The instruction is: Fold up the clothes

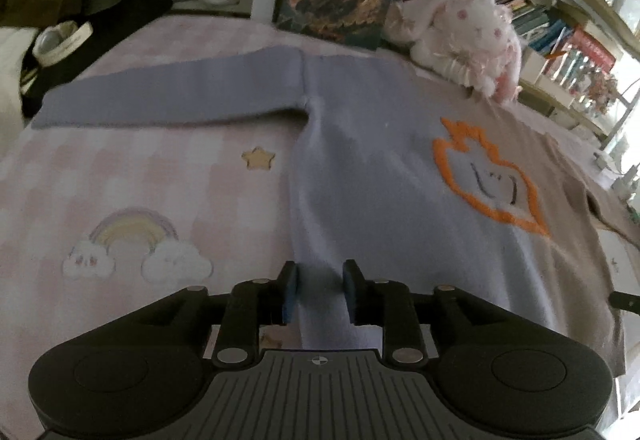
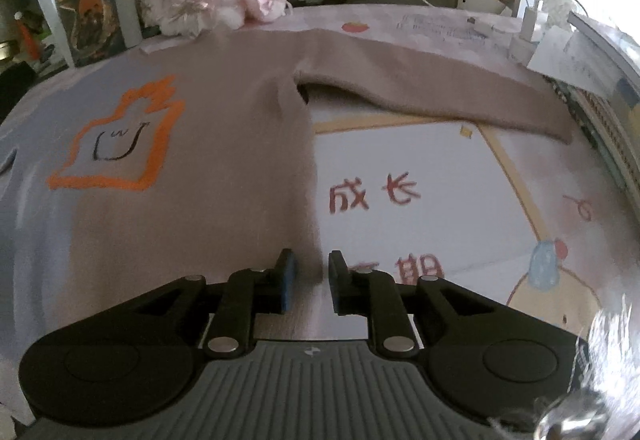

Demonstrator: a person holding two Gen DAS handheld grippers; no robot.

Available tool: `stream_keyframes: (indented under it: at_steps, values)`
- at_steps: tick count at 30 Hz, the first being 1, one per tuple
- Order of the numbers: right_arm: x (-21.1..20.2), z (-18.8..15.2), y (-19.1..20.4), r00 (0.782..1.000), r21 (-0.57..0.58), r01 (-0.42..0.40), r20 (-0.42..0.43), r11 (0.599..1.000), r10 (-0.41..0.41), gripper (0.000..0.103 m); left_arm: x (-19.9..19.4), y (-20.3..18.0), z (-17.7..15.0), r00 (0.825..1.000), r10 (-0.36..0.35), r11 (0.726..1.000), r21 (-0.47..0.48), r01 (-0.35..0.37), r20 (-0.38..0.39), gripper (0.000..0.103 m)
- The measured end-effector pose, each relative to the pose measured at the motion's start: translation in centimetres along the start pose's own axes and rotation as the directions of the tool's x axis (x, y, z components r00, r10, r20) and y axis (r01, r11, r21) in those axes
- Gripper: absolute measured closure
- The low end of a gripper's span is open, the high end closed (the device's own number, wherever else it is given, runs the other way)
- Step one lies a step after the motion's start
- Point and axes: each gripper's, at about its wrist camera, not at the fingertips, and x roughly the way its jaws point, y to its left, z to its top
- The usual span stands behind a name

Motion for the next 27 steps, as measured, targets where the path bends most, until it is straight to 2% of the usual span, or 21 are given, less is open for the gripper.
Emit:
stream_keyframes:
  at_steps: [3, 4, 6, 10, 15, 24, 27]
  values:
    - [-0.1, -0.2, 0.1, 1.000, 0.000, -0.008, 0.000, 1.000, 0.008, 0.088, 0.0, -0.2, -0.2, 1.000, 0.020, 1.000, -0.018, -0.020, 0.004, 0.084]
    - [-0.1, -0.1, 0.2, 1.000, -0.004, -0.008, -0.001, 1.000, 0.008, 0.090, 0.2, -0.2, 0.0, 1.000, 0.016, 1.000, -0.015, -0.016, -0.003, 0.094]
    - [-0.1, 0.0, 0.5, 1.000, -0.022, -0.004, -0.004, 1.000, 0.004, 0.093, 0.4, 0.0, 0.3, 1.000, 0.012, 1.000, -0.011, -0.012, -0.009, 0.098]
    - [-0.1, -0.3, 0.9, 1.000, -0.054, -0.004, 0.004, 0.999, 0.004, 0.096, 0.4, 0.0, 0.2, 1.000, 0.022, 1.000, 0.001, -0.022, -0.001, 0.099]
    - [0.2, 0.2, 0.0, 1.000, -0.031, 0.016, 0.015, 0.999, -0.015, 0.096, 0.3, -0.5, -0.2, 1.000, 0.013, 1.000, 0.026, -0.013, 0.005, 0.099]
    - [0.0, -0.5, 1.2, 0.998, -0.065, 0.049, 0.038, 0.997, -0.046, 0.096, 0.6, 0.1, 0.0, 1.000, -0.011, 0.999, 0.050, 0.010, 0.015, 0.098]
    - [-0.1, -0.6, 1.3, 0.997, -0.057, 0.061, 0.044, 0.996, -0.058, 0.096, 0.3, 0.4, 0.0, 1.000, -0.021, 0.999, 0.047, 0.020, 0.022, 0.093]
